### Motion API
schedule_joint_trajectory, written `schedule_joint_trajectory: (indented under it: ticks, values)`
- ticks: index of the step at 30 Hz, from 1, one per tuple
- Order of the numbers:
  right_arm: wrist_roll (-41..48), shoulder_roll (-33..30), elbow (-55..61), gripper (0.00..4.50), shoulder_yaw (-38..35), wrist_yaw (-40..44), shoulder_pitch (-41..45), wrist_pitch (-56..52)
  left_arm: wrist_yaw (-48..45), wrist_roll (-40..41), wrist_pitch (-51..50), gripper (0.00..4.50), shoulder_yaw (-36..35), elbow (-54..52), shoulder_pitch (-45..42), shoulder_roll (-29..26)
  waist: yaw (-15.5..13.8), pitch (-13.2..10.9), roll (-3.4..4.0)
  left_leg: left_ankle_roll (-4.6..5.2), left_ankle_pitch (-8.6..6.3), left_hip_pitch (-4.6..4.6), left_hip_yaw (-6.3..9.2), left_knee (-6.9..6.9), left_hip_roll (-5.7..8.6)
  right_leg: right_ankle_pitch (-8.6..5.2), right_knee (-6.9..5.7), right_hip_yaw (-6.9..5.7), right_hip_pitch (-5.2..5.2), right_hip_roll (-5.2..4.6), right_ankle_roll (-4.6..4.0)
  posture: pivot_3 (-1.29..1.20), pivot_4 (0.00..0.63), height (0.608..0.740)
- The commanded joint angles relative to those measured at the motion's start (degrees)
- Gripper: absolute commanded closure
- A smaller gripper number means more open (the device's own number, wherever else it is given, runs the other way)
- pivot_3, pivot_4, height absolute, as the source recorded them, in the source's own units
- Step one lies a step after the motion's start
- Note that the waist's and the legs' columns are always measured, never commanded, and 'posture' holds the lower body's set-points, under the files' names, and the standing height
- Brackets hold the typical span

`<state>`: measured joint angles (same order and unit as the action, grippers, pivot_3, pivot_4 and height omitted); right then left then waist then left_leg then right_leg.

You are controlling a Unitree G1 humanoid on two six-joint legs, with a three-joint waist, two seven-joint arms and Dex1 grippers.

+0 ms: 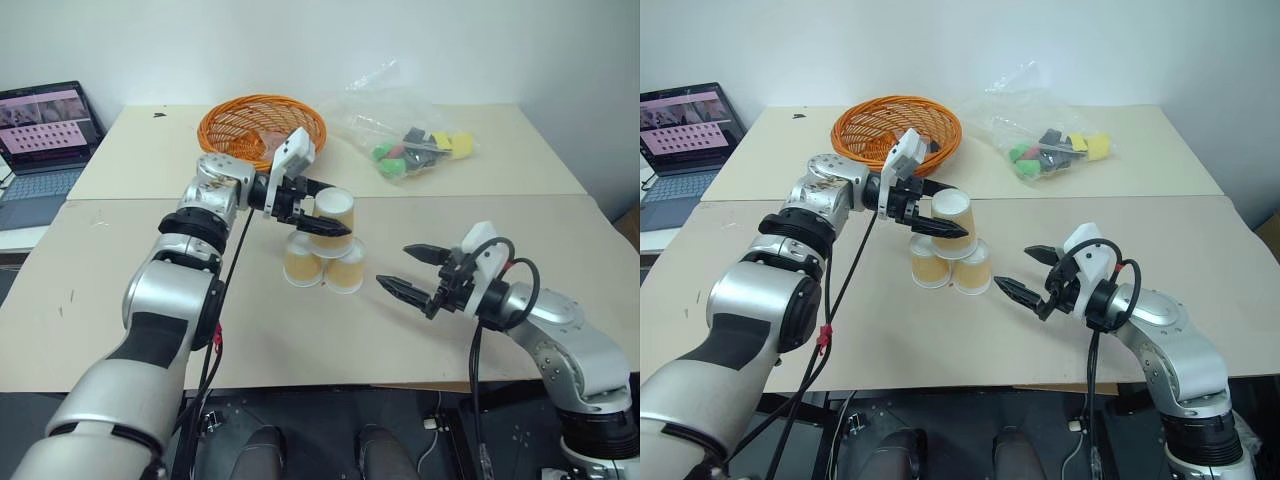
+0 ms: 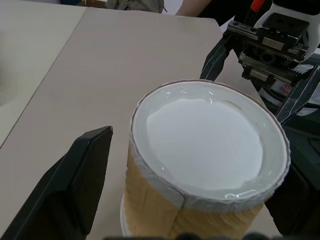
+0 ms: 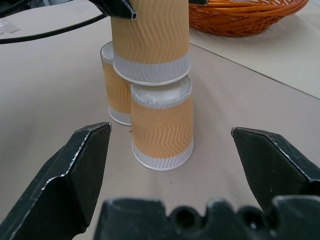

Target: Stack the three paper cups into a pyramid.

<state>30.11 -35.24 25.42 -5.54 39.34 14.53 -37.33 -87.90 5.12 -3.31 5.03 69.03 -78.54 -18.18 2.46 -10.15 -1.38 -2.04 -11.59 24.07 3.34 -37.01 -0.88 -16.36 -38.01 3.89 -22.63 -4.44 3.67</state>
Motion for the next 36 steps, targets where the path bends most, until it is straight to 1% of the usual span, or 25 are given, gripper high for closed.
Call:
schedule_joint_trajectory:
  ticks: [1,15,21,24,27,29,32,33,35,36]
  values:
    - [0.86,-0.54,1.94,0.00,-1.45,-0.20,0.26,0.45,0.02,-0.14,0.72,0.07,-1.34,-0.46,-1.89,-0.35,0.01,0.00,0.00,0.00,0.00,0.00,0.00,0.00,0.00,0.00,0.00,0.00,0.00,0.00,0.00,0.00,0.150,0.740]
    - [0.11,0.07,-0.86,0.00,-0.17,0.66,2.03,1.79,-3.59,0.43,-1.92,0.07,-3.29,-3.12,-4.33,-2.06,0.06,0.00,0.00,0.00,0.00,-0.02,0.00,-0.01,0.00,0.00,-0.02,0.00,0.01,0.00,0.00,0.00,0.150,0.740]
    - [-0.28,0.04,-1.96,0.00,0.47,1.30,2.83,2.38,-2.42,3.96,-6.52,0.07,-7.31,-4.73,-6.03,-2.78,0.07,0.00,0.00,0.00,0.00,0.00,0.01,-0.01,-0.01,0.00,-0.03,0.00,0.00,0.01,0.00,0.00,0.150,0.740]
    - [-0.41,-0.29,-2.02,0.00,0.44,1.56,3.06,2.42,6.11,10.97,-12.77,0.07,-15.46,-7.17,-7.38,-3.92,0.06,0.00,0.00,0.00,0.00,0.02,0.01,-0.02,-0.01,0.00,-0.05,0.00,0.00,0.00,0.00,0.00,0.150,0.740]
    - [-0.21,-0.81,-1.58,0.00,-0.35,1.89,2.44,2.39,19.67,17.37,-19.01,0.07,-23.70,-13.59,-4.88,-4.12,0.23,0.00,0.00,0.00,0.00,0.01,0.03,-0.06,-0.02,0.00,-0.06,0.00,0.00,0.00,0.00,0.00,0.150,0.740]
    - [-0.14,-1.37,-1.31,0.00,-1.04,2.10,1.72,2.28,31.84,20.29,-23.69,0.07,-28.44,-24.85,1.27,-3.10,0.32,0.02,0.04,0.00,0.00,0.00,0.07,-0.07,-0.04,0.00,-0.08,0.00,0.00,0.01,0.01,0.00,0.150,0.740]
    - [-0.49,-2.28,-1.91,0.00,-1.73,2.09,1.51,2.17,50.13,22.13,-30.45,0.07,-34.21,-44.14,12.51,-0.92,0.35,0.10,0.16,0.00,0.00,-0.20,0.05,-0.05,-0.06,0.00,-0.15,0.05,0.13,-0.01,0.01,0.00,0.150,0.740]
    - [-0.71,-2.57,-2.43,0.00,-1.95,1.92,1.71,2.23,55.37,22.31,-31.74,0.07,-35.84,-49.39,15.84,-0.27,0.33,0.10,0.15,0.00,0.00,-0.33,-0.01,-0.05,-0.06,0.00,-0.25,0.14,0.22,-0.03,0.01,0.00,0.150,0.740]
    - [-1.94,-2.78,-4.71,0.00,-2.53,0.37,3.15,2.47,64.00,20.89,-33.18,0.07,-37.80,-57.73,22.54,0.07,0.29,0.07,0.09,0.00,0.00,-0.29,0.06,-0.05,-0.08,0.01,-0.23,0.09,0.17,0.00,0.00,0.00,0.150,0.740]
    - [-4.02,-2.59,-7.86,0.00,-2.63,-2.51,5.13,2.01,67.68,20.03,-33.33,0.07,-39.27,-60.98,26.42,-0.17,0.33,0.07,0.07,0.00,0.00,-0.33,0.01,-0.12,-0.08,0.01,-0.23,0.15,0.18,-0.01,-0.01,0.00,0.150,0.740]
